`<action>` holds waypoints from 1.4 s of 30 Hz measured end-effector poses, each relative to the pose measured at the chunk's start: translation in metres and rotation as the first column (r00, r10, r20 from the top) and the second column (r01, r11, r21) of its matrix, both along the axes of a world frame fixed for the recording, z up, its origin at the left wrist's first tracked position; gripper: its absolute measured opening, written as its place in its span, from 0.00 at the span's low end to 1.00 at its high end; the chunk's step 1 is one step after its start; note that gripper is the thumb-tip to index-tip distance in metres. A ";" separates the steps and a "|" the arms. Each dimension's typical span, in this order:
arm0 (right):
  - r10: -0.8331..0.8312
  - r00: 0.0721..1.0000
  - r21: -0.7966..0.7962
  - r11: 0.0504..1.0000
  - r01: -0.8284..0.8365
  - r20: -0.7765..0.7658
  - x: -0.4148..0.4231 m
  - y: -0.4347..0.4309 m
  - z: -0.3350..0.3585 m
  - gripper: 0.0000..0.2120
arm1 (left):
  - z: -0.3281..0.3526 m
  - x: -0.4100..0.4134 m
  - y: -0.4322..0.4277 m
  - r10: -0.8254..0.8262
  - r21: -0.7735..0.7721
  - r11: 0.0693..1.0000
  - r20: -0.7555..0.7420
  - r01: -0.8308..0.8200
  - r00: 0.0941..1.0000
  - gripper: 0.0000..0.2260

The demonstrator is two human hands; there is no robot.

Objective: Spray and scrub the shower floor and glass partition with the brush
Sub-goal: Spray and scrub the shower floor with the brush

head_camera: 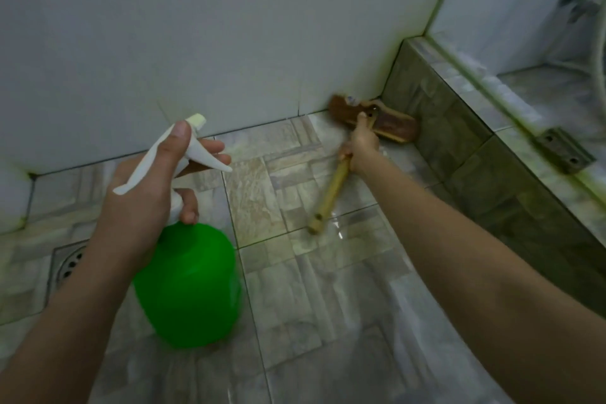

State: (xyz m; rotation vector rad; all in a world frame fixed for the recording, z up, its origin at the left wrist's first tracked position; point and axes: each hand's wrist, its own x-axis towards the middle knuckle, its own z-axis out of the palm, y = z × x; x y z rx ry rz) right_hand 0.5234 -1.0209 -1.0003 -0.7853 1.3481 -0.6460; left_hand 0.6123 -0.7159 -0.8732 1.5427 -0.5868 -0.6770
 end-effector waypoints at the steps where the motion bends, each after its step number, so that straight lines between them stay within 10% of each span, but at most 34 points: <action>1: 0.096 0.995 0.013 0.995 -0.097 0.025 -0.004 0.000 0.003 0.22 | 0.004 -0.002 0.001 0.002 -0.010 1.000 -0.004 -0.002 1.000 0.26; 6: 0.356 0.849 -0.237 0.852 -0.466 -0.390 -0.017 -0.011 0.030 0.11 | 0.011 -0.005 0.002 0.018 0.009 1.000 0.012 -0.018 1.000 0.18; 12: 0.150 0.291 -0.221 0.365 -0.905 -0.945 -0.061 0.012 0.002 0.34 | 0.011 -0.010 -0.002 0.030 0.028 0.999 0.006 -0.030 1.000 0.13; 19: 0.029 0.428 -0.358 0.497 -0.790 -0.904 -0.018 0.041 -0.009 0.35 | 0.006 0.002 0.013 0.050 0.077 0.996 -0.006 -0.050 0.999 0.31; 25: 0.174 0.222 -0.201 0.131 -0.971 -0.959 0.008 0.038 0.002 0.33 | 0.004 0.005 0.021 0.072 0.070 0.995 0.032 -0.074 0.997 0.19; 32: 0.153 0.249 -0.184 0.349 -0.919 -0.956 -0.036 -0.017 0.017 0.28 | 0.013 0.016 0.046 0.156 0.019 0.988 -0.031 -0.156 0.987 0.46; 39: 0.287 0.244 -0.217 0.121 -0.969 -0.926 0.022 0.062 -0.001 0.33 | 0.010 0.009 0.034 0.174 0.033 0.984 0.012 -0.174 0.985 0.18; 42: 0.223 0.272 -0.228 0.204 -0.952 -0.936 -0.013 0.026 -0.007 0.29 | 0.011 0.005 0.039 0.181 0.046 0.982 0.013 -0.181 0.983 0.13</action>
